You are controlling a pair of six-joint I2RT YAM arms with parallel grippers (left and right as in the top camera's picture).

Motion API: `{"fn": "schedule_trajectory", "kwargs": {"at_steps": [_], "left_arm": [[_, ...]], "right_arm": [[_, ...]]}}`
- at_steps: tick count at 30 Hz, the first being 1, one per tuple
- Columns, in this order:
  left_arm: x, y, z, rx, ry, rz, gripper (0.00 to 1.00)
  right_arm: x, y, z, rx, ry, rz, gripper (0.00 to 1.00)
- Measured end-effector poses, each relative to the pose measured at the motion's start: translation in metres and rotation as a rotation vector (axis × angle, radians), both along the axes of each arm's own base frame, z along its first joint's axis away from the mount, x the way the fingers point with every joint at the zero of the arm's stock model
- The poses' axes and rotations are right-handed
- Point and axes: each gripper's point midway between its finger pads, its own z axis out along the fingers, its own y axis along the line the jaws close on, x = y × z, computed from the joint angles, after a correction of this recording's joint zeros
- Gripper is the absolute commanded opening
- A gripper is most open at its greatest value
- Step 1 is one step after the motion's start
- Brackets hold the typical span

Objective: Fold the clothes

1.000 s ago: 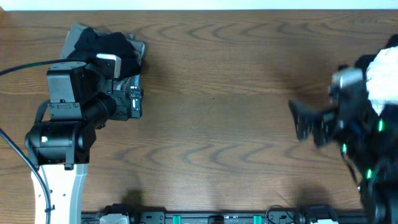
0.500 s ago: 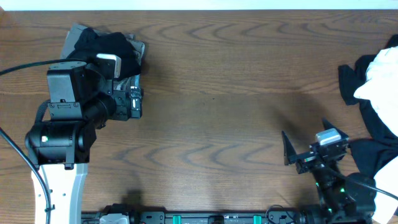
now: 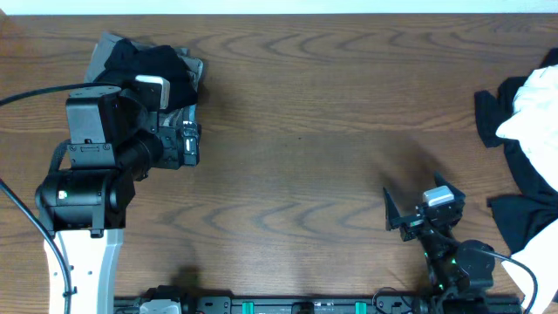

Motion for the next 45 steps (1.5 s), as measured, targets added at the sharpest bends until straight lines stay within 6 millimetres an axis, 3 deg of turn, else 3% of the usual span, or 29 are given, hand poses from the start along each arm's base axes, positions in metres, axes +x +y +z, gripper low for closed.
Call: {"fn": "schedule_trajectory", "kwargs": {"at_steps": [34, 45], "left_arm": [[0.000, 0.000, 0.001, 0.001, -0.004, 0.000, 0.98], [-0.003, 0.001, 0.046, 0.008, -0.340, 0.002, 0.98]], "right_arm": [[0.001, -0.002, 0.002, 0.002, -0.010, -0.011, 0.99], [0.001, -0.002, 0.002, 0.002, -0.010, -0.012, 0.99]]}}
